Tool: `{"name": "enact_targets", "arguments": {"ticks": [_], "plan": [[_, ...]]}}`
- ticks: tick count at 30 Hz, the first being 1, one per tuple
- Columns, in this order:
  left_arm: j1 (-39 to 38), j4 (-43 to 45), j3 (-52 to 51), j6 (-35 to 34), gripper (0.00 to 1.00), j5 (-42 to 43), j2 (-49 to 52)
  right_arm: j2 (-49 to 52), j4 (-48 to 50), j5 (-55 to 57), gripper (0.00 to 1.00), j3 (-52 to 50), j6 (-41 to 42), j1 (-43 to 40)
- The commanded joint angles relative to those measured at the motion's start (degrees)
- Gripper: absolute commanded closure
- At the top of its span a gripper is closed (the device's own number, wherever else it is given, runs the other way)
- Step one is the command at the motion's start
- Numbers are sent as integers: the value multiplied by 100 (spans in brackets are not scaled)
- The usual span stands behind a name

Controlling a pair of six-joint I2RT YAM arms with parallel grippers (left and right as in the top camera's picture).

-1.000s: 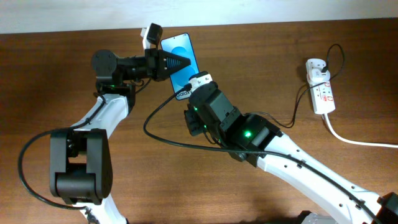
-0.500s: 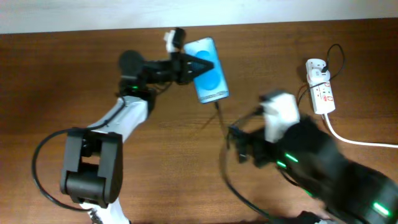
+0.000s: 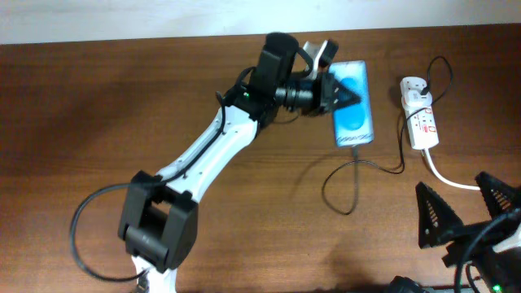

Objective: Plug charger to phone and switch on socket

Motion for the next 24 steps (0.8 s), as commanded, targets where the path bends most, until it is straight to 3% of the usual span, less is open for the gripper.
{"name": "enact_targets", "arguments": {"ticks": [1,12,21,24], "plan": [[448,-1484,-74,2044,100,-688,549,398,24,116,1,4,114,7],[1276,-2618,-103,3541,97,-715,1222,2258,258,114,1,4,448,7],[1279,-2951,-103,3534,100,-542,1867,2848,330,116,1,4,1040,4],[1279,-2975,-103,3532,92,-643,1869,2874,385,116,1,4,1040,4]]}}
